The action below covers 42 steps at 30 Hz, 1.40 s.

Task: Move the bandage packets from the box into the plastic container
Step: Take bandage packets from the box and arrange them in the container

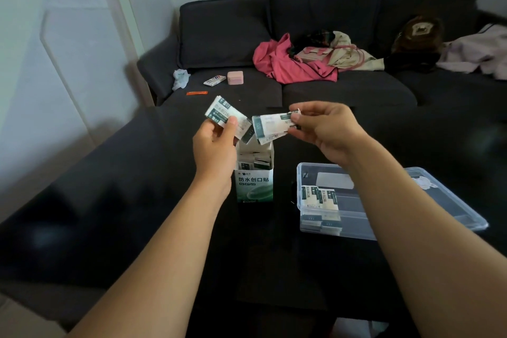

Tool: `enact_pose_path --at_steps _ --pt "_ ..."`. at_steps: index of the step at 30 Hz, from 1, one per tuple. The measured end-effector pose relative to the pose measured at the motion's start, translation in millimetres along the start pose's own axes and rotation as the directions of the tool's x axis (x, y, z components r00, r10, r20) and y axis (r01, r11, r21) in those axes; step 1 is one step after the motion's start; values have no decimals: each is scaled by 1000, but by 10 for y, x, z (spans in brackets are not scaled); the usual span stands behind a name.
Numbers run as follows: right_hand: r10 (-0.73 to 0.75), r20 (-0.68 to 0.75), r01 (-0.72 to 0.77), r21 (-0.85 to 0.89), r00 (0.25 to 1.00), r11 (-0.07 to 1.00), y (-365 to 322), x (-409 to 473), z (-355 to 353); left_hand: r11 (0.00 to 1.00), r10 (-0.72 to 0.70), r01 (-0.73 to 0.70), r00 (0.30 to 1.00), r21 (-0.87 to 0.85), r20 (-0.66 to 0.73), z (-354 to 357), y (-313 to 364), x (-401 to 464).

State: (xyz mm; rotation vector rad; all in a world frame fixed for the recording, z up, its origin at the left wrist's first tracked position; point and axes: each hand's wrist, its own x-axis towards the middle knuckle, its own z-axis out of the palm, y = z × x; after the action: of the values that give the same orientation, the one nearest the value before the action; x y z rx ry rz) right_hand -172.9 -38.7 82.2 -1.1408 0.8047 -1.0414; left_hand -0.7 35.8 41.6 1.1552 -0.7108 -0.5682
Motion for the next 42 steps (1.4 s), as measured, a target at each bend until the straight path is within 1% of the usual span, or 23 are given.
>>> enact_pose_path --at_steps 3,4,6,8,9,11,12,14,17,19,20,22,24,27,28,30,31,32,34,37,39,42 --pt "117 -45 -104 238 992 966 -6 -21 -36 964 -124 127 992 -233 29 120 49 -49" --pt "142 -45 -124 282 989 951 -1 -33 -36 955 -146 149 989 -257 31 161 55 -69" --pt "160 -16 -149 292 987 945 10 -63 -22 958 -187 195 981 -211 58 240 65 -117" --pt "133 22 -135 206 991 969 -13 -108 -68 950 -247 275 951 -147 188 319 104 -198" --pt "103 43 -107 124 994 987 -54 -137 -114 936 -296 334 919 -114 260 349 133 -240" --pt "26 89 -18 -89 996 996 -175 -210 -245 886 -434 464 830 -2 351 384 186 -324" --pt "-10 110 31 -191 994 981 -240 -251 -308 857 -495 510 779 70 384 391 202 -366" --pt "-63 140 109 -352 988 929 -343 -328 -396 820 -560 537 685 196 467 399 197 -414" --pt "-113 187 195 -514 976 835 -365 -366 -451 798 -577 539 556 269 598 458 163 -450" --pt "-136 203 231 -583 970 779 -320 -367 -493 811 -557 505 507 297 658 528 131 -487" --pt "-149 209 248 -613 966 750 -288 -354 -502 826 -542 472 510 309 668 548 116 -504" --pt "-181 189 261 -657 965 707 -248 -341 -534 861 -501 395 553 320 666 621 67 -559" --pt "-196 151 244 -712 969 658 -222 -341 -555 899 -437 280 634 338 637 744 21 -620" --pt "-139 123 182 -782 983 596 -78 -350 -426 914 -314 95 783 395 537 890 -62 -658" --pt "-147 116 179 -808 982 561 -1 -357 -366 910 -263 40 823 412 503 920 -102 -661" --pt "-241 70 177 -872 968 457 121 -357 -310 866 -120 -128 885 484 449 965 -188 -655" --pt "-292 36 165 -888 956 429 150 -355 -309 824 -52 -207 899 528 434 975 -214 -657" --pt "-323 5 151 -892 946 427 162 -348 -329 789 -7 -258 904 557 427 988 -235 -664" --pt "-337 -22 139 -885 941 445 160 -338 -372 768 27 -300 898 566 439 1017 -258 -689" --pt "-348 -39 141 -868 937 477 162 -332 -393 787 34 -302 892 539 450 1054 -288 -709" --pt "-382 -44 160 -859 923 486 173 -325 -400 779 36 -312 888 544 457 1063 -319 -690" --pt "-399 -33 168 -873 916 459 194 -318 -408 768 -71 -247 884 590 463 1077 -360 -650"
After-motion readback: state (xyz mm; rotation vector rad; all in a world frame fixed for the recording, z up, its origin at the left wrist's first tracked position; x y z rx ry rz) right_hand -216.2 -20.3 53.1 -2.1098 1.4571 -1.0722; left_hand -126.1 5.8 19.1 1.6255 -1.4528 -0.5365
